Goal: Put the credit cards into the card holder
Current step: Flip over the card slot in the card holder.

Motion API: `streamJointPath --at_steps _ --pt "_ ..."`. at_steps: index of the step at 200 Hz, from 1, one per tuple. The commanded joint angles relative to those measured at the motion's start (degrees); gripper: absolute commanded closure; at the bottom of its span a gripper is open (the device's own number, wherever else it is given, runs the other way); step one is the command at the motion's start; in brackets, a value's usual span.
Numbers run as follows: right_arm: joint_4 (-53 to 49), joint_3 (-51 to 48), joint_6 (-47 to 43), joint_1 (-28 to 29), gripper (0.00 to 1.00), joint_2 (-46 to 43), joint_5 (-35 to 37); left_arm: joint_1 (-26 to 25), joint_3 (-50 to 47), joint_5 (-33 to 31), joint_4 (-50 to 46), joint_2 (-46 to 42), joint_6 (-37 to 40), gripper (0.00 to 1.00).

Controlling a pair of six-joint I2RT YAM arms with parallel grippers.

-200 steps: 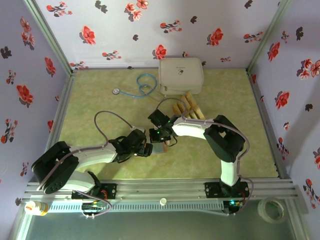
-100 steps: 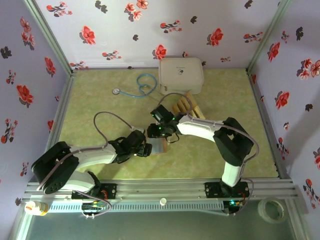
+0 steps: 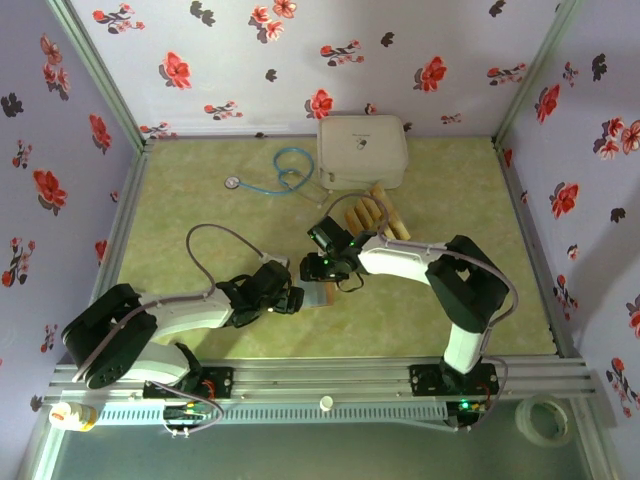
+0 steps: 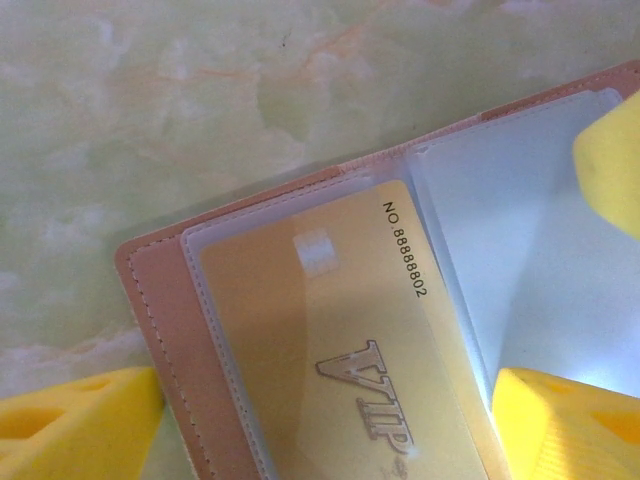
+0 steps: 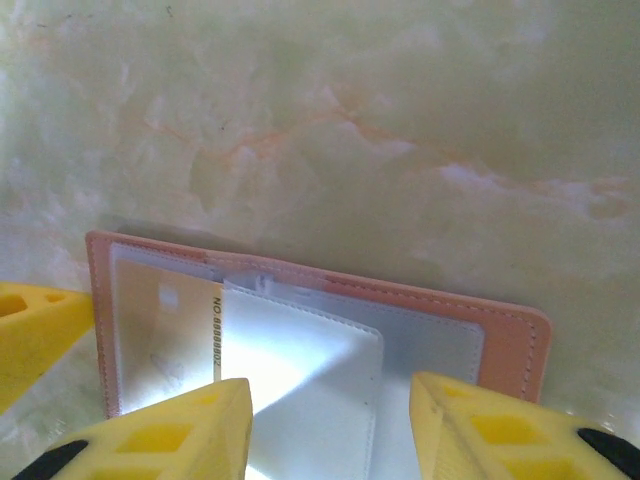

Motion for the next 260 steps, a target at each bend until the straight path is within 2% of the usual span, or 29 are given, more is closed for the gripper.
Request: streamJointPath --at_steps 1,100,135,184,215,260 --pt "2.5 -0.4 1.7 -0.2 0.55 1.6 -1.4 -0.4 -1.7 0.9 -0.9 0.8 -0.8 0.14" --pt "7.4 -1.4 4.8 0.0 0.63 2.1 -5.7 -0.3 -1.8 0.7 -1.0 -0.4 -1.1 0.13" --pt "8.0 -2.1 6.4 0.4 0.63 -0.2 -6.2 0.4 -0.7 -1.4 -4.1 -8.3 -1.2 0.08" --pt "7.1 0.5 8.0 3.2 0.61 -0.7 -6.1 5.4 -0.4 -1.9 -9.1 -22.6 -3.8 0.01" --pt "5.6 4.2 8.2 5.4 0.60 2.1 -5.3 7.7 1.3 -1.4 -13.1 -24.9 -4.4 0.00" --pt "3.8 10.4 8.5 7.0 0.60 9.4 -5.3 8.6 0.9 -1.3 -13.7 -26.3 -5.2 0.00"
